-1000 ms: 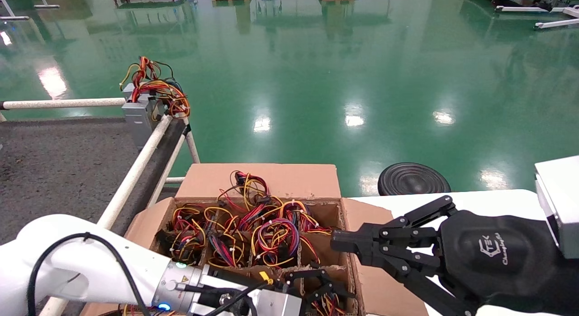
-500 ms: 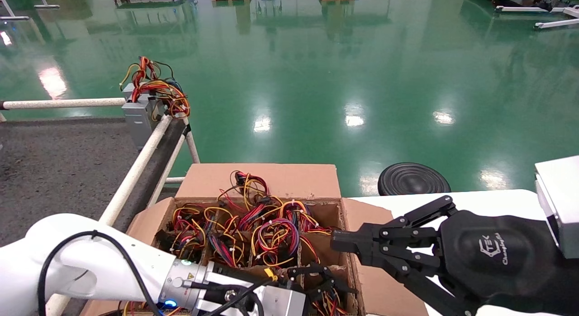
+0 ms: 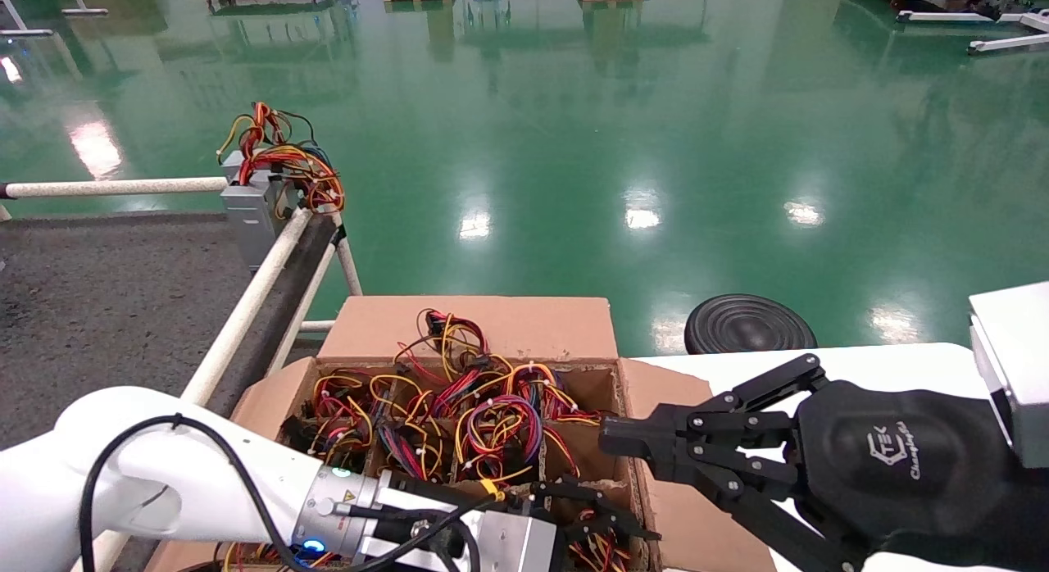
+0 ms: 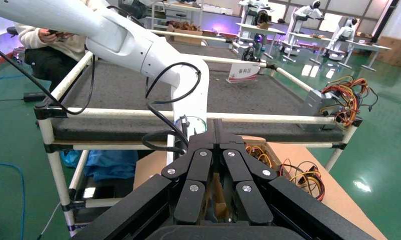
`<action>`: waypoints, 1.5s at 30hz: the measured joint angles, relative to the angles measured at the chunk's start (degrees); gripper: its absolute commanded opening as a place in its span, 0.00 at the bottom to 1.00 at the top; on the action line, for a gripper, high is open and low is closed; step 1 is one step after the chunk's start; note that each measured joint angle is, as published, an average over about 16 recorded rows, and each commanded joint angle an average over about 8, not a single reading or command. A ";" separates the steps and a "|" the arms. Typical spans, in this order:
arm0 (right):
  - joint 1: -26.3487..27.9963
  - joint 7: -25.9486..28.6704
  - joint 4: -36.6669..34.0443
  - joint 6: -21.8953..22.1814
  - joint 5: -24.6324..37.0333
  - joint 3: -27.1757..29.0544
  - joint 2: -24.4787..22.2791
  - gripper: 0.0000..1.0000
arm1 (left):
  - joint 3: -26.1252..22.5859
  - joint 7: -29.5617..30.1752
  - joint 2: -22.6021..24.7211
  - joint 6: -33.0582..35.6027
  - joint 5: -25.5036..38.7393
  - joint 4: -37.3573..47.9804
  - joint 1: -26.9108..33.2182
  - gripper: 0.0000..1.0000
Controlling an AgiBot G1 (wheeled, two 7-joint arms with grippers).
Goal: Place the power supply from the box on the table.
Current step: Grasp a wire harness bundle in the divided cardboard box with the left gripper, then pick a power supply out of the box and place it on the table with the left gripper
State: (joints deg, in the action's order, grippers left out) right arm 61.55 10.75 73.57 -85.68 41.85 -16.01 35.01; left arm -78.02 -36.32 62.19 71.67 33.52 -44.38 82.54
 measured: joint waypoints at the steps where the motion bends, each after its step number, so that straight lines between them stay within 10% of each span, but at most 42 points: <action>1: 0.00 0.00 0.00 0.00 0.00 0.00 0.00 0.00 | -0.05 -0.08 0.08 0.09 -0.13 0.20 0.01 0.00; 45: 0.00 0.00 0.00 0.00 0.00 0.00 0.00 0.00 | 4.88 -4.37 -1.46 4.43 -6.82 9.14 6.72 0.00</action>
State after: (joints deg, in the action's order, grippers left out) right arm 61.55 10.75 73.57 -85.68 41.85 -16.01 35.01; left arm -73.13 -40.70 60.73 76.10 26.70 -35.23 89.26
